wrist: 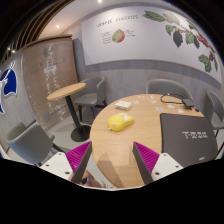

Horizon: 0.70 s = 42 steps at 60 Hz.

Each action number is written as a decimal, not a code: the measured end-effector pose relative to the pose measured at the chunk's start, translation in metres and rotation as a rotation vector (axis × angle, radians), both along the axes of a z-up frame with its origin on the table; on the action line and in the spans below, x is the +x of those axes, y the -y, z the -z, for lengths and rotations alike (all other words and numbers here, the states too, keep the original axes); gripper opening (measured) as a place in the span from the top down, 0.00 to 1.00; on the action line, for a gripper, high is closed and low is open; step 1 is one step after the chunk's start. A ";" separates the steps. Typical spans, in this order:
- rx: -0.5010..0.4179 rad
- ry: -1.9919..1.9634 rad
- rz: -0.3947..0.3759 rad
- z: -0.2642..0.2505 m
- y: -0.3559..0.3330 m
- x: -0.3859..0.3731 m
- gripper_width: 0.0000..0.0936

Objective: Arrange mouse

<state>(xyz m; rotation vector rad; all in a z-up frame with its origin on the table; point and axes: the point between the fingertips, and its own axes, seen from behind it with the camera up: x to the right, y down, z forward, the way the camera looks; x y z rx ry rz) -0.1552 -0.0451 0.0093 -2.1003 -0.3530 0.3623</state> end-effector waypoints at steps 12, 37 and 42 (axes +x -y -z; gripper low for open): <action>-0.050 0.059 0.021 0.020 -0.067 -0.035 0.10; -0.072 0.130 0.096 0.029 -0.155 -0.045 0.46; -0.085 0.101 0.050 0.026 -0.153 -0.052 0.58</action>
